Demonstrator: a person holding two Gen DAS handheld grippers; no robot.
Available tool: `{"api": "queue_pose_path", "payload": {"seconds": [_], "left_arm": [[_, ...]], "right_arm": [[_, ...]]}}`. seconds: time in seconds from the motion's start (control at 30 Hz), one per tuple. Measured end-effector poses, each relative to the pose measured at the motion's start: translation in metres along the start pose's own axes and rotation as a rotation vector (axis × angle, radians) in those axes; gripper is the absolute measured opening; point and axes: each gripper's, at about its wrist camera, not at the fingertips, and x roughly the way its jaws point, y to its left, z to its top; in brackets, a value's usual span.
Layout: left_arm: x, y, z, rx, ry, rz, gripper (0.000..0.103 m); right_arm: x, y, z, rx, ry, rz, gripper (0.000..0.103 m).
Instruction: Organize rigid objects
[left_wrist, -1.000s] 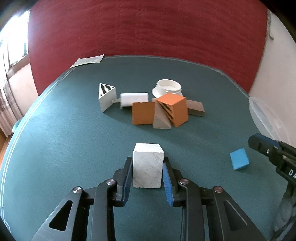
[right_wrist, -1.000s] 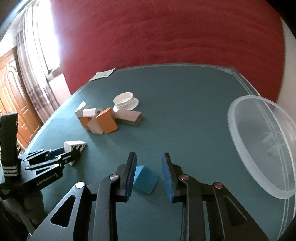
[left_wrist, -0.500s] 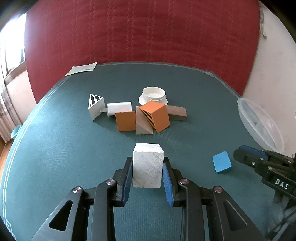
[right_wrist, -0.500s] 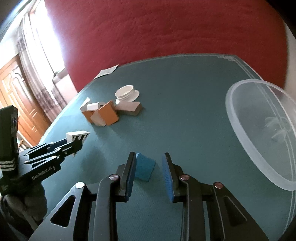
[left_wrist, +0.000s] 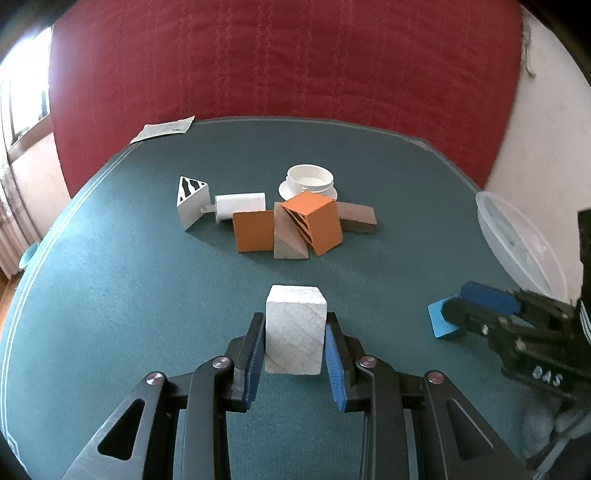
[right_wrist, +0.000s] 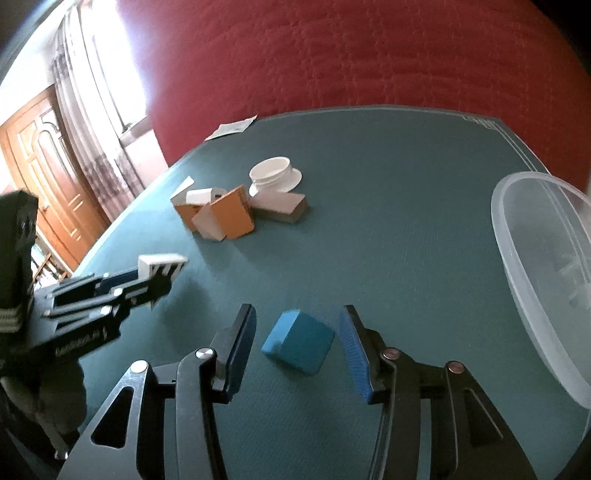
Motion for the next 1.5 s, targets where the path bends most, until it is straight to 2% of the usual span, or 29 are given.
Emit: {"api": "queue_pose_path", "payload": {"seconds": [0.1, 0.27, 0.6, 0.8, 0.93, 1.03, 1.3, 1.5], "left_arm": [[-0.002, 0.0, 0.0, 0.005, -0.004, -0.003, 0.032], [-0.003, 0.003, 0.0, 0.0, -0.006, 0.001, 0.032], [0.001, 0.002, -0.001, -0.007, 0.006, 0.002, 0.032], [-0.002, 0.003, 0.0, -0.004, -0.004, -0.004, 0.032], [0.001, 0.004, -0.001, -0.006, 0.002, -0.007, 0.032], [0.001, 0.003, -0.002, 0.001, 0.009, -0.013, 0.032], [-0.011, 0.013, -0.002, -0.003, -0.02, -0.011, 0.032], [-0.008, 0.023, -0.002, -0.018, -0.01, 0.001, 0.032]], "right_arm": [[0.002, 0.003, 0.002, -0.018, 0.01, 0.031, 0.049], [0.003, 0.017, -0.008, -0.092, 0.08, 0.099, 0.049], [-0.008, 0.03, -0.023, -0.174, 0.087, 0.039, 0.049], [-0.013, 0.025, -0.021, -0.124, 0.108, 0.023, 0.049], [-0.022, 0.022, -0.035, -0.049, 0.144, 0.085, 0.049], [-0.021, 0.026, -0.036, -0.032, 0.138, 0.102, 0.049], [0.006, 0.042, -0.014, -0.049, 0.09, 0.03, 0.049], [0.021, 0.057, -0.002, -0.097, 0.069, -0.097, 0.049]]}}
